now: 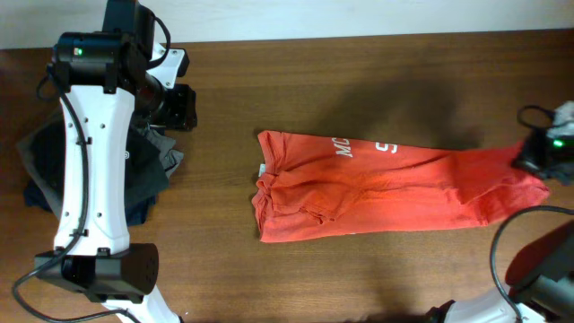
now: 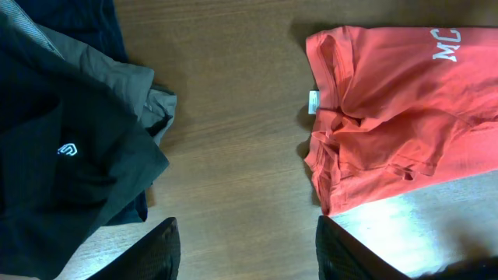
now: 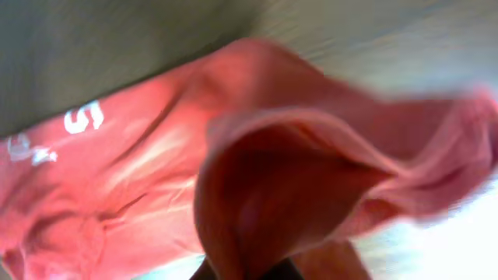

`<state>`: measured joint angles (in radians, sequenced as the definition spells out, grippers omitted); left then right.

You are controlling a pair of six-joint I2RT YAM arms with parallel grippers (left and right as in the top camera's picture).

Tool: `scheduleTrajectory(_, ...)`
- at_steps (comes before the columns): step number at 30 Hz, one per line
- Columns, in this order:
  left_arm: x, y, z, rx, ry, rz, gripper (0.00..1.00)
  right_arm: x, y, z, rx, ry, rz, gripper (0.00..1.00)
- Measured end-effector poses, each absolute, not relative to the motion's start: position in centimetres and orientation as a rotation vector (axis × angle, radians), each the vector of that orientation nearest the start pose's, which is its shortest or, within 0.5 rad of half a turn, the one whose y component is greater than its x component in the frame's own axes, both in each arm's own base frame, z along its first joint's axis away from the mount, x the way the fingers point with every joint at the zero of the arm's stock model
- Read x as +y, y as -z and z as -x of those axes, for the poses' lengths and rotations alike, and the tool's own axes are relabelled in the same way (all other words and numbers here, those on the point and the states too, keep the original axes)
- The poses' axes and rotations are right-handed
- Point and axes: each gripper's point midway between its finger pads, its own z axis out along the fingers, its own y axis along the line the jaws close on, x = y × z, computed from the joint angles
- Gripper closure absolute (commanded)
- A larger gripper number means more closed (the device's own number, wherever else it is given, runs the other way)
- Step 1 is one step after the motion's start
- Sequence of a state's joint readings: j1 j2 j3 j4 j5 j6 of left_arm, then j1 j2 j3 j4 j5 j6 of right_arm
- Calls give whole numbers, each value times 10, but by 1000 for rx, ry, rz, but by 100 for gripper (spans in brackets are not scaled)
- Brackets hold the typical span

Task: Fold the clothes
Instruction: 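Lift the strip's right end with the right gripper and fold it leftward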

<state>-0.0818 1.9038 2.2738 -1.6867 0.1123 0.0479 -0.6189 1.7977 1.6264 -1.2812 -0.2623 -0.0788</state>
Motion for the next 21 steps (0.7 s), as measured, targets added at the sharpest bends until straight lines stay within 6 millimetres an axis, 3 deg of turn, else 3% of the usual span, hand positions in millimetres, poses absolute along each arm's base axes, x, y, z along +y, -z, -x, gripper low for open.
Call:
scheduleTrajectory(5, -50, -271, -372, 2878, 168, -208, 44, -114, -139, -334, 2943, -307, -524, 96)
scheduleTrajectory(10, -50, -270, -372, 2878, 168, -208, 44, -52, -123, -338, 3050, -298, -261, 96)
scheduleTrajectory(13, -50, -271, -372, 2877, 168, -208, 44, 4, -111, -344, 3074, -289, -40, 96)
scheduleTrajectory(21, -50, -270, -372, 2878, 168, -208, 44, 66, -87, -344, 3063, -286, 87, 96)
